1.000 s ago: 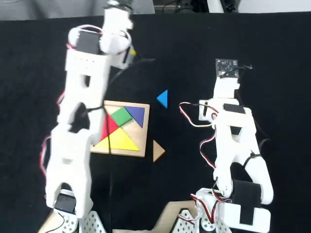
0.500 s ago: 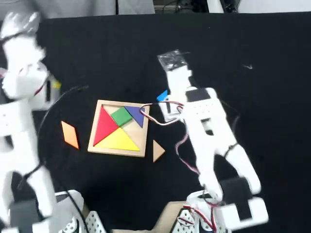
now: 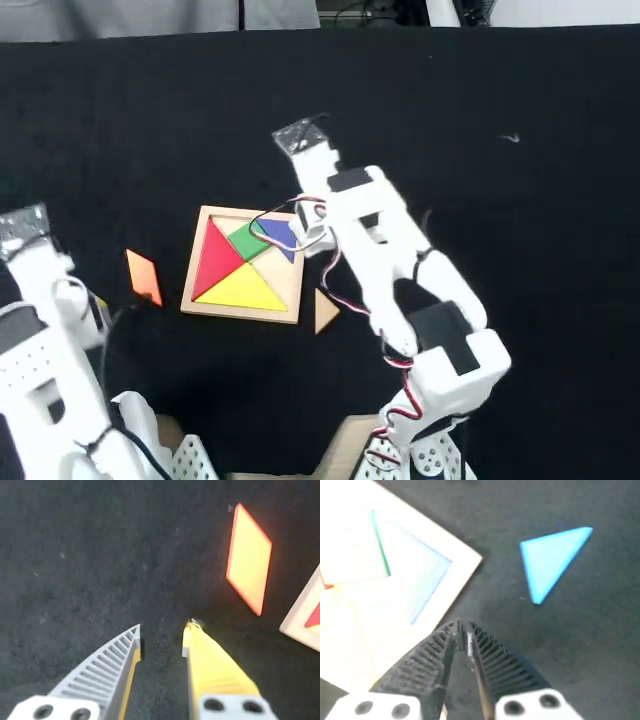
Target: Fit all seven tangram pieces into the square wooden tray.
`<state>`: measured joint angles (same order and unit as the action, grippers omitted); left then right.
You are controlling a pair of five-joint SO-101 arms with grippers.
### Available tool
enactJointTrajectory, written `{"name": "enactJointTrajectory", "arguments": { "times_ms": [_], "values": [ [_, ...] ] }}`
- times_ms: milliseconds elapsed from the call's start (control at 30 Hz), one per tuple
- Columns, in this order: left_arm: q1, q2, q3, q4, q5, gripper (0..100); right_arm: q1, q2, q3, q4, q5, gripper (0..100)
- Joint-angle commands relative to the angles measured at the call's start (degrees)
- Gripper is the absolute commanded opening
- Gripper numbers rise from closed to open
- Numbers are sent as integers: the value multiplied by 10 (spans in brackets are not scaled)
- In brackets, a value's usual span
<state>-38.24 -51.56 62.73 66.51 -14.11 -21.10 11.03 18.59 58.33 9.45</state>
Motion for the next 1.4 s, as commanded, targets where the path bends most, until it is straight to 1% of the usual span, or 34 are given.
{"name": "enactJointTrajectory", "arguments": {
  "times_ms": [0, 100, 200, 367, 500, 600, 700, 800, 900, 1033, 1067, 1167, 1200, 1367],
  "values": [
    [-12, -60, 66, -40, 0, 148, -11, 9, -37, 0, 4, 11],
    [-22, -82, 92, -62, 0, 148, -7, 42, -64, 17, 4, 11],
    [-19, -91, 106, -77, 0, 148, -7, 75, -98, 43, 2, 11],
    [-17, -91, 130, -115, 0, 148, -9, 117, -145, 50, 4, 11],
    [14, -94, 160, -142, 1, 148, -11, 138, -188, 50, 5, 11],
    [22, -95, 164, -146, 1, 148, -11, 155, -222, 52, 6, 11],
    [22, -95, 164, -147, 1, 148, -11, 172, -242, 57, 33, 11],
    [22, -95, 164, -147, 1, 148, -5, 165, -268, 91, 56, 11],
    [22, -95, 164, -147, 1, 148, 23, 119, -292, 140, 67, 11],
    [22, -95, 165, -147, 0, 148, 67, 73, -265, 113, 62, 14],
    [22, -95, 165, -148, 0, 148, 70, 73, -258, 102, 61, 28],
    [22, -95, 165, -148, 0, 148, 71, 91, -248, 91, 21, 167],
    [22, -95, 165, -148, 0, 148, 69, 100, -254, 88, 10, 194],
    [22, -95, 168, -148, -1, 148, 52, 152, -318, 92, 5, 176]
  ]
}}
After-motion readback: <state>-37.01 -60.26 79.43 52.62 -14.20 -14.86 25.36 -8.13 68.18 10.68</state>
